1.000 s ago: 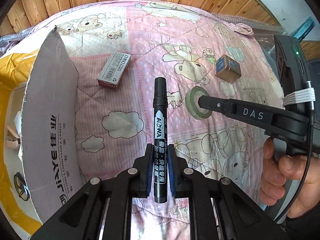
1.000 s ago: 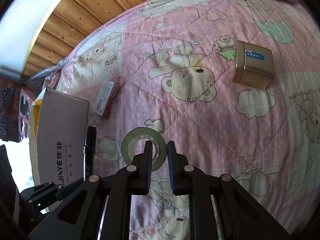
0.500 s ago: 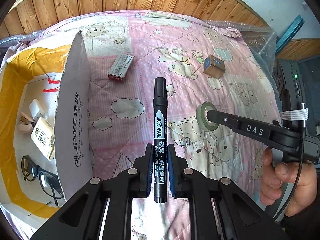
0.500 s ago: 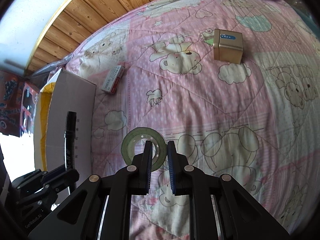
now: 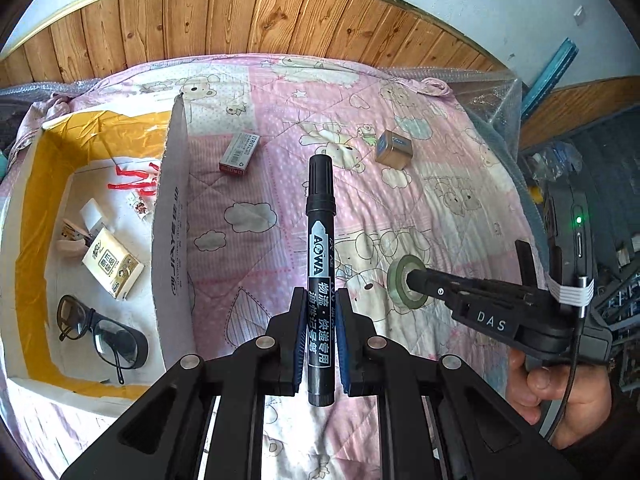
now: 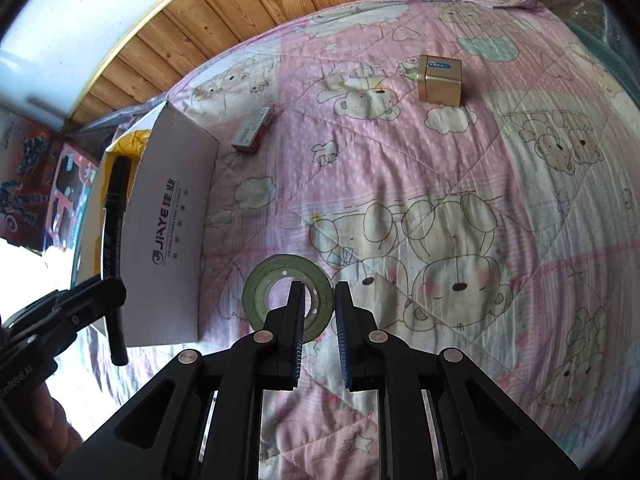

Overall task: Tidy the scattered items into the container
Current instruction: 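Lift the black marker and green tape roll and carry both toward the white box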

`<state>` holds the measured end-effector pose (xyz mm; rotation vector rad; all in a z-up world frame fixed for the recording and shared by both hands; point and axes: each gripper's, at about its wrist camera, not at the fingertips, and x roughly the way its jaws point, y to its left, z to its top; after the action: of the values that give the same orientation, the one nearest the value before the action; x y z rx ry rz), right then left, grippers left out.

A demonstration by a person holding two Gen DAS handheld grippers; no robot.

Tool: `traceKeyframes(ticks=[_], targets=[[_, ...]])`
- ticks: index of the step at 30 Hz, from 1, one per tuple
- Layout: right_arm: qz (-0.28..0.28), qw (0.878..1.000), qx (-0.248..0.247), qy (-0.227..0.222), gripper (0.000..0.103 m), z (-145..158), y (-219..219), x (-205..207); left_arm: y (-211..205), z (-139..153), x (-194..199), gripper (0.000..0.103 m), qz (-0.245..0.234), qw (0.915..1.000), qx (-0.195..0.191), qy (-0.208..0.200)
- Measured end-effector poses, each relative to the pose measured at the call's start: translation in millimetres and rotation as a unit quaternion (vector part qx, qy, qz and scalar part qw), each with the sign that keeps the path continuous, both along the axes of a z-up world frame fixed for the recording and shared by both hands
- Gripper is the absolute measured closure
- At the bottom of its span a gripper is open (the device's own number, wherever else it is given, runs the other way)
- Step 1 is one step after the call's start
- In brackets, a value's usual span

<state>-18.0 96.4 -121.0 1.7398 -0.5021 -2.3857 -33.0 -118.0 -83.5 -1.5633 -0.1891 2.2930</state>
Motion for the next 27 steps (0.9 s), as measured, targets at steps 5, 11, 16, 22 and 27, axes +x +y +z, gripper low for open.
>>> traceKeyframes(ticks=[5,11,16,22,27], targets=[[0.013,1.0,0.008,0.015,0.088,17,-8,11,-16,14,10,0.089,0.014,0.9998,0.01,0.013],[0.022,0.999,0.009,0.025,0.088,27,-18,19,-36,22,20,0.089,0.032,0.9991,0.017,0.021],[0.041,0.998,0.012,0.036,0.088,38,-30,23,-52,27,26,0.089,0.049,0.9981,0.025,0.026],[0.069,0.996,0.016,0.049,0.088,49,-50,22,-70,32,36,0.089,0.072,0.9965,0.028,0.034],[0.097,0.994,0.007,0.053,0.088,51,-73,24,-90,32,48,0.089,0.098,0.9944,0.023,0.032]])
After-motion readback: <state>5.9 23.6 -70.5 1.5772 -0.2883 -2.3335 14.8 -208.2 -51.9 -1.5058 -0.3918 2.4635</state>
